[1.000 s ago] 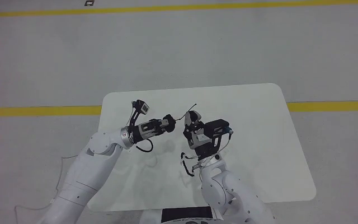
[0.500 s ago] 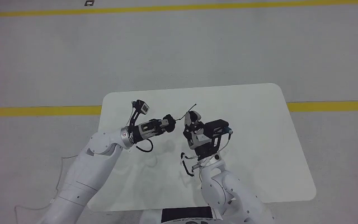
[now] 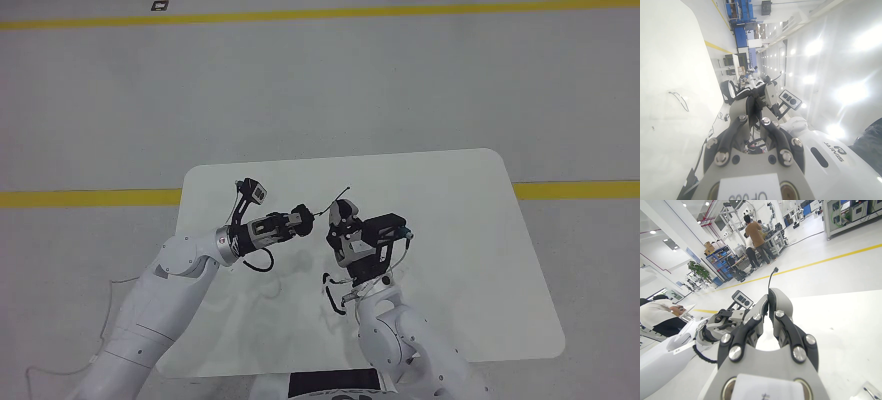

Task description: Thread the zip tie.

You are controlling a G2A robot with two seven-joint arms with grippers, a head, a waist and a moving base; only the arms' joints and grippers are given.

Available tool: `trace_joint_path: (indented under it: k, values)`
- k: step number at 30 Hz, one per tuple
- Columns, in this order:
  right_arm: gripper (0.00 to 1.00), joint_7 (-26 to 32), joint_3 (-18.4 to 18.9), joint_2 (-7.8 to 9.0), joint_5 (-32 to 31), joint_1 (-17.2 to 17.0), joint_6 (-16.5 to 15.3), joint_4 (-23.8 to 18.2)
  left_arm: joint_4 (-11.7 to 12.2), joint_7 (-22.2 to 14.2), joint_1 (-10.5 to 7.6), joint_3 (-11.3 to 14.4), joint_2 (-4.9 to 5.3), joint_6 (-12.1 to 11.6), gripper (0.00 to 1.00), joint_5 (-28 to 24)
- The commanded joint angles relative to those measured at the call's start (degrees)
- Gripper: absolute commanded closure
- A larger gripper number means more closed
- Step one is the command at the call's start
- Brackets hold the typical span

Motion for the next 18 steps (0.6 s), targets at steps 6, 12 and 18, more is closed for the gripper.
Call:
trace_joint_path:
  k: [6, 12, 18]
  values:
    - [1.0, -0.4, 0.2, -0.23, -0.3, -0.1, -0.1, -0.5, 0.0, 0.0, 0.0, 0.0, 0.0, 0.0, 1.0, 0.0]
    - [1.0, -0.3, 0.4, -0.39, -0.5, -0.3, -0.3, -0.4, 0.0, 0.0, 0.0, 0.0, 0.0, 0.0, 1.0, 0.0]
    - [1.0, -0.1, 0.5, -0.59, -0.7, -0.4, -0.4, 0.0, 0.0, 0.0, 0.0, 0.0, 0.0, 0.0, 1.0, 0.0]
